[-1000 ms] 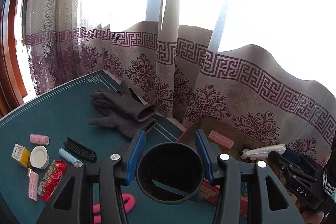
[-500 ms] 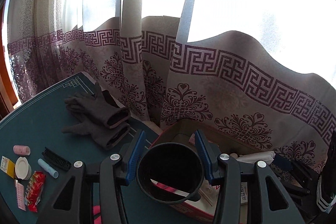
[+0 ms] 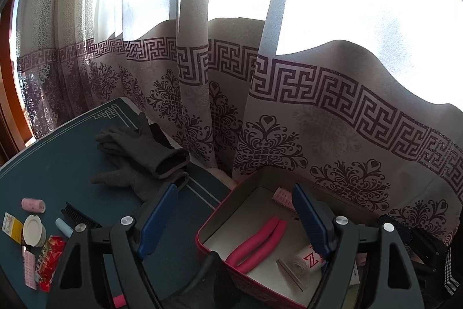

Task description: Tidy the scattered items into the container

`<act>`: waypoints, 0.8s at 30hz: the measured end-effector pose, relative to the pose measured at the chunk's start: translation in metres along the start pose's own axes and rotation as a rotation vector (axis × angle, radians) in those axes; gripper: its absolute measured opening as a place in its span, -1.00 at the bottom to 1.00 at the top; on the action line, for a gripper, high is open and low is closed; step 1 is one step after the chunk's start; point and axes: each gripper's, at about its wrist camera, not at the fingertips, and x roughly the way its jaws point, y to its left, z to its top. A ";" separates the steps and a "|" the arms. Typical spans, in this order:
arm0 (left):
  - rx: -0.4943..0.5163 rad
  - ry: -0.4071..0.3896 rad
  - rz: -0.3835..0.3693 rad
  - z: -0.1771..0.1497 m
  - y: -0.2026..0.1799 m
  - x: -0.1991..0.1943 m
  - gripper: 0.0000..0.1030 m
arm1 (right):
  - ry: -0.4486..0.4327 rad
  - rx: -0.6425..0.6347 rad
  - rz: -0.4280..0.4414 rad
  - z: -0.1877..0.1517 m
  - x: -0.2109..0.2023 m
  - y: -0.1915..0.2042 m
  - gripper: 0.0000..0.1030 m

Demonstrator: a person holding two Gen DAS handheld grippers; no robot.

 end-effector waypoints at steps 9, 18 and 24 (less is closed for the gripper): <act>-0.026 0.080 0.072 -0.040 0.036 0.008 0.61 | 0.003 0.000 0.011 -0.001 0.001 0.004 0.05; 0.059 0.201 0.088 -0.088 0.045 0.029 0.61 | 0.020 -0.002 0.013 -0.002 0.004 0.007 0.05; 0.150 0.216 0.048 -0.097 0.035 0.036 0.61 | 0.032 -0.007 0.014 -0.002 0.008 0.009 0.05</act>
